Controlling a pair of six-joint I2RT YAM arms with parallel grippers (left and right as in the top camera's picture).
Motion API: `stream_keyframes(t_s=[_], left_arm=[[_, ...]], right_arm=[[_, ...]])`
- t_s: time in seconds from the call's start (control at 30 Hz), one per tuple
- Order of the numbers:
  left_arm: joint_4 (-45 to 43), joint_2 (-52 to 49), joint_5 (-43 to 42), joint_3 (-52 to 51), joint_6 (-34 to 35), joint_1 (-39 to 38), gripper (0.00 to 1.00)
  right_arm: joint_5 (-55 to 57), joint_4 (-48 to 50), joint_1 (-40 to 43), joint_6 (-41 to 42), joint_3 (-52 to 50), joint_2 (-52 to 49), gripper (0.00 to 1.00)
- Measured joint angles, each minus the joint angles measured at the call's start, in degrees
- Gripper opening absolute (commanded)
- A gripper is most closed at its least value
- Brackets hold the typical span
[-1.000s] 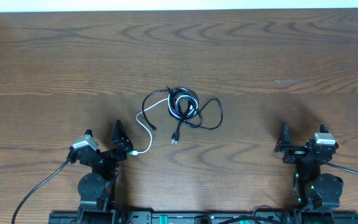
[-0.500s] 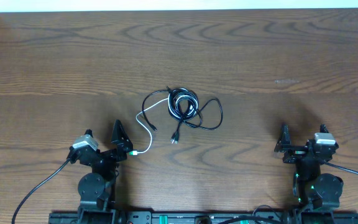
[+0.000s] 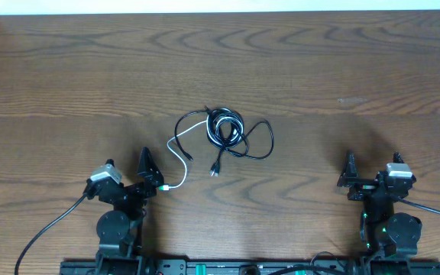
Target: Untangle cables
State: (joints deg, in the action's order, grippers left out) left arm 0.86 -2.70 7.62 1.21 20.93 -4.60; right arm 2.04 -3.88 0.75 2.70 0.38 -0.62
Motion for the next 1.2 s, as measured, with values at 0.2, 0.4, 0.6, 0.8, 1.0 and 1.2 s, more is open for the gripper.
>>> stream_keyframes(t_s=[0.2,0.4,0.6,0.8,1.0,1.2], left_arm=[[4.24,-5.86,0.07,2.25,0.02,0.00,0.98],[9.99,-18.05,0.04,11.74,0.02,0.00,0.98],[13.11,-29.11,0.04,22.03,0.00,0.00,0.98],[18.14,-35.41,-0.98,27.04,0.02,0.00,0.98],[32.83,-38.32,-1.38,33.99,0.02,0.00,0.98],[48.04,-41.55,-1.75,45.03,0.00,0.00,0.98]], right_arm=[[0.02,0.00,0.02,0.00,0.00,0.00,0.99],[0.09,0.00,0.02,-0.02,0.00,0.00,0.99],[0.02,-2.12,0.02,-0.02,0.68,-0.46,0.99],[0.28,-7.74,0.02,-0.02,5.92,-6.56,0.99],[-0.17,-13.42,0.02,0.04,16.00,-18.36,0.99],[-3.50,-22.77,0.02,0.07,27.76,-33.99,0.99]])
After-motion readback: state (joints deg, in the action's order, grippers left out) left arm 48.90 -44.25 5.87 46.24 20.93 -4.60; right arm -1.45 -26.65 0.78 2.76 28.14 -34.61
